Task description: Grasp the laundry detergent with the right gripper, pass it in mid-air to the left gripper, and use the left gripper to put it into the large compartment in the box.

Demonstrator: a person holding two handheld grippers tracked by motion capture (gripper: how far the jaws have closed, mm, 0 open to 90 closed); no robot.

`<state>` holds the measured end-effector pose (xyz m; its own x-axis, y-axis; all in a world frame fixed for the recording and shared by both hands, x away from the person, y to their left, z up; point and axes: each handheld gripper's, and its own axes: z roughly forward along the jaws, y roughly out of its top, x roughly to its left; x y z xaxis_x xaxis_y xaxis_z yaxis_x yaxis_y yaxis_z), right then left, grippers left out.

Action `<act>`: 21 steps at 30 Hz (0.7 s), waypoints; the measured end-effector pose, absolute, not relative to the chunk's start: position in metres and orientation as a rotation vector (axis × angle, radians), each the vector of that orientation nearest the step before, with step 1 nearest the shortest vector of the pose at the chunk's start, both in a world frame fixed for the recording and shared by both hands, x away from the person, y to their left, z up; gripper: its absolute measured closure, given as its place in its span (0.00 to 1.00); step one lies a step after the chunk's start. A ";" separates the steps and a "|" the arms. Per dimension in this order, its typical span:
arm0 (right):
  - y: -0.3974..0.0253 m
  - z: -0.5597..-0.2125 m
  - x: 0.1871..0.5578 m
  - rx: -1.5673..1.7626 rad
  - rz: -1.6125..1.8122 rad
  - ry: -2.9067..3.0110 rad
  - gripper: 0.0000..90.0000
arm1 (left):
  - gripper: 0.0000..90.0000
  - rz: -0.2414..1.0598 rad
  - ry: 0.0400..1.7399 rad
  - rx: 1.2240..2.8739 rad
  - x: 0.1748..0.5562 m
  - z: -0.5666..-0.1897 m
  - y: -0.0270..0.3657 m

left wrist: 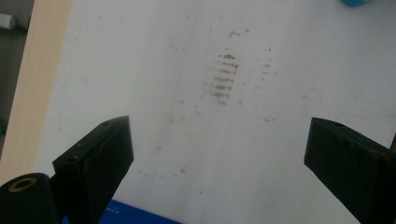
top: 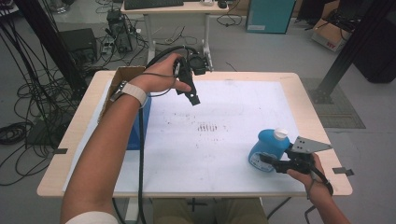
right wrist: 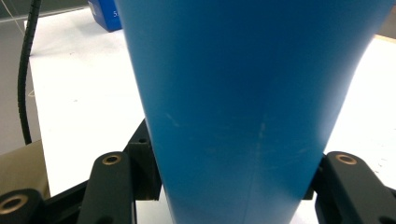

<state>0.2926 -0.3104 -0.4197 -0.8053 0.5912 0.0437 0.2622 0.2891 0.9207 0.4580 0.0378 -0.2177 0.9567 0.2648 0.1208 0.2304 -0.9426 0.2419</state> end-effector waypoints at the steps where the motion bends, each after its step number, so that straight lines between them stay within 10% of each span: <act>1: -0.310 -0.420 0.293 0.777 1.523 2.258 0.48 | 0.09 0.223 0.353 2.897 0.459 -0.217 0.038; 21: -0.311 -0.419 0.295 0.775 1.515 2.278 0.48 | 0.09 0.226 0.377 2.878 0.457 -0.217 0.039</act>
<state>0.2945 -0.3109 -0.4185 -0.8104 0.5838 0.0488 0.2706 0.2991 0.9151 0.4567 0.0387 -0.2171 0.9550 0.2704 0.1218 0.2351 -0.9405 0.2452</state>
